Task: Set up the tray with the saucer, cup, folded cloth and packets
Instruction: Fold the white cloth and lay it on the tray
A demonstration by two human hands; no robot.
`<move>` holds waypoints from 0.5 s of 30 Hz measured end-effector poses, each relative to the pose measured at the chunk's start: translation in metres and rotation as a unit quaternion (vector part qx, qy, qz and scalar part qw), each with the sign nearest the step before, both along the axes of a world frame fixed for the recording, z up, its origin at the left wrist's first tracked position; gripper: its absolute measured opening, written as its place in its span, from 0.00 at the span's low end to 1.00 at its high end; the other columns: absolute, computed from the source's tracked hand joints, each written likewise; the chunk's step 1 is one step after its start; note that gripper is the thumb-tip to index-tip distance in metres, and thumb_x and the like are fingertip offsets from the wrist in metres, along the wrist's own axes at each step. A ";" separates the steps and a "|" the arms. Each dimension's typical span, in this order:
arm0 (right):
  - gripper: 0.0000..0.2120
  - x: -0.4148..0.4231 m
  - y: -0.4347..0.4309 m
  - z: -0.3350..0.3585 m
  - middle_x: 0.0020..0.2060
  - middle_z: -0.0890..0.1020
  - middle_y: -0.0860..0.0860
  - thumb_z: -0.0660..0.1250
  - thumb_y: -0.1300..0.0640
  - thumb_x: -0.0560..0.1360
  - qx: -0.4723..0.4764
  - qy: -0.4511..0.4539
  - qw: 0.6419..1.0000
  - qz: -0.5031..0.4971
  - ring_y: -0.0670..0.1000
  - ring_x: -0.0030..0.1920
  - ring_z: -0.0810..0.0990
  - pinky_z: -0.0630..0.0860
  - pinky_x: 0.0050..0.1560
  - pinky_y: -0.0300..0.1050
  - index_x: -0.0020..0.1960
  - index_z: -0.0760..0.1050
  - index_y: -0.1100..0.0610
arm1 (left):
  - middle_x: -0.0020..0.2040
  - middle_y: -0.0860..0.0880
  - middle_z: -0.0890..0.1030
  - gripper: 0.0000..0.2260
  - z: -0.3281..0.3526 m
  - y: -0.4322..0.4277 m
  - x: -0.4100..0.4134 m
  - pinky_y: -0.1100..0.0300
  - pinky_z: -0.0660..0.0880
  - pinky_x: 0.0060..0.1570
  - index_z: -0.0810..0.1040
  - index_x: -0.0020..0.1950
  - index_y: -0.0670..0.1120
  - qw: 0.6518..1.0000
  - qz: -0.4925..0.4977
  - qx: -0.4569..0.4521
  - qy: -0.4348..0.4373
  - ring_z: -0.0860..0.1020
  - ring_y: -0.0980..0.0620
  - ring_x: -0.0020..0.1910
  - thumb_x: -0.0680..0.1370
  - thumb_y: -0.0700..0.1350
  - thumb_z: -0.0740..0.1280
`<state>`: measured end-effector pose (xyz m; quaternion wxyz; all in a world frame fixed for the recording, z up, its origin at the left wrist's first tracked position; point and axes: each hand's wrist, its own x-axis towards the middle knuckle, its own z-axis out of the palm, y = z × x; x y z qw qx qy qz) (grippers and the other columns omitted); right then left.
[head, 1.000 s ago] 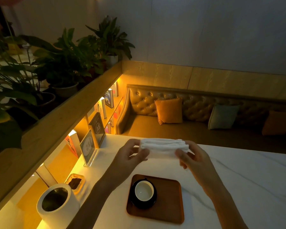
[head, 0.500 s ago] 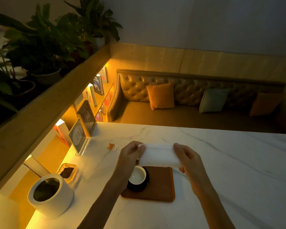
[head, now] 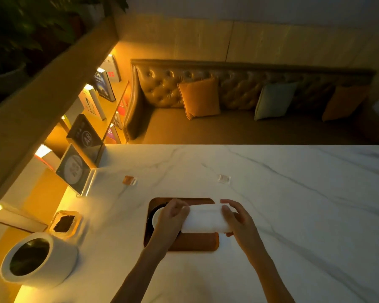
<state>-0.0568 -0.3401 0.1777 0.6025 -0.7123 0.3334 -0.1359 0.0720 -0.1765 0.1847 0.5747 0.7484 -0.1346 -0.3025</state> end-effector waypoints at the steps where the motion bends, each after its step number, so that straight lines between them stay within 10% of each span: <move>1: 0.15 0.000 -0.007 -0.014 0.50 0.81 0.42 0.64 0.40 0.73 0.007 0.021 1.000 0.003 0.44 0.48 0.82 0.80 0.36 0.38 0.57 0.75 0.42 | 0.44 0.52 0.79 0.06 -0.012 -0.005 0.003 0.52 0.76 0.45 0.78 0.42 0.53 1.000 -0.011 0.017 0.014 0.79 0.50 0.47 0.79 0.46 0.64; 10: 0.13 0.015 -0.050 -0.162 0.54 0.78 0.55 0.58 0.48 0.80 0.011 0.232 0.972 0.028 0.54 0.49 0.81 0.83 0.45 0.49 0.62 0.68 0.52 | 0.47 0.50 0.81 0.06 -0.154 -0.069 0.014 0.64 0.70 0.45 0.80 0.51 0.45 0.972 -0.061 0.225 -0.033 0.78 0.53 0.47 0.80 0.42 0.63; 15: 0.14 0.026 -0.057 -0.219 0.57 0.80 0.55 0.59 0.49 0.80 -0.018 0.272 0.961 0.032 0.51 0.51 0.80 0.73 0.38 0.31 0.61 0.70 0.55 | 0.47 0.51 0.81 0.06 -0.209 -0.089 0.019 0.63 0.72 0.44 0.78 0.52 0.46 0.943 -0.067 0.309 -0.105 0.78 0.54 0.45 0.80 0.43 0.61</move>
